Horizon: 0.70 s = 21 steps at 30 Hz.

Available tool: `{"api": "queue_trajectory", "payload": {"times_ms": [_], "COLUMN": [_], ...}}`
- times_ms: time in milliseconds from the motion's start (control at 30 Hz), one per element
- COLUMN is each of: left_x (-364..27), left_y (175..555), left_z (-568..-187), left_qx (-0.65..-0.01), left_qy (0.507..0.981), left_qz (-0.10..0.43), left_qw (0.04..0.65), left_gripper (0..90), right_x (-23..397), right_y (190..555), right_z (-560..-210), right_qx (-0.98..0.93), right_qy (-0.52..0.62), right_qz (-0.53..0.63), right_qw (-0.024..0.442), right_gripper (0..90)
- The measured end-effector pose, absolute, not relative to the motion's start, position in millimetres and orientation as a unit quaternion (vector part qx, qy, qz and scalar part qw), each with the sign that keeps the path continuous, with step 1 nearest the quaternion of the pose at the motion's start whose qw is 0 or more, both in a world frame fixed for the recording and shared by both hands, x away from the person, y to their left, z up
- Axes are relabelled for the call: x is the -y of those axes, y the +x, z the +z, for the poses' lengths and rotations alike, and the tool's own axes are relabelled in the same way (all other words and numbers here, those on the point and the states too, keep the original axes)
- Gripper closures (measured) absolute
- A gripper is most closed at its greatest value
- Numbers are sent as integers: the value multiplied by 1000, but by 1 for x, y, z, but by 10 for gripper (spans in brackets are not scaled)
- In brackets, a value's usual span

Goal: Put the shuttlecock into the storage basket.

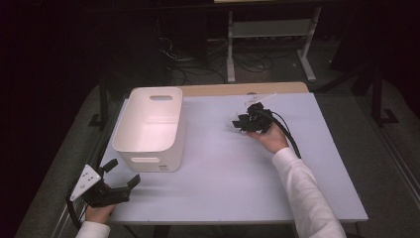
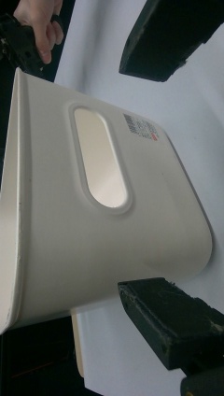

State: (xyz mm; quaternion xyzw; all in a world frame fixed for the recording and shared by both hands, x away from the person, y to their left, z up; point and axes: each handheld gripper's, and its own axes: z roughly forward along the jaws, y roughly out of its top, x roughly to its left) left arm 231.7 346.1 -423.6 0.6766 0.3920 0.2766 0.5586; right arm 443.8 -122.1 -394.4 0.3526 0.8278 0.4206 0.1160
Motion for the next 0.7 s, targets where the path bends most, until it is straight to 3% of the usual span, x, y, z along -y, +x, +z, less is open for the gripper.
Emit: {"api": "queue_trajectory", "payload": {"times_ms": [167, 233, 367, 700], "left_x": [-346, -346, -347, -347], "left_y": [232, 232, 232, 232], "left_z": [-424, -423, -423, -423], "left_qx": [-391, -392, -391, -392], "left_qy": [677, 675, 675, 674], "left_qz": [277, 277, 278, 278], "left_qw": [559, 561, 560, 561], "left_gripper": [0, 0, 0, 0], "right_x": [124, 126, 130, 128], "right_y": [445, 446, 449, 457], "right_z": [-387, -384, -382, -393], "right_qx": [-827, -827, -825, -847], "right_qy": [356, 362, 370, 363], "right_qz": [420, 413, 408, 373], "right_qw": [116, 121, 125, 108], "right_gripper": [351, 185, 9, 0]}}
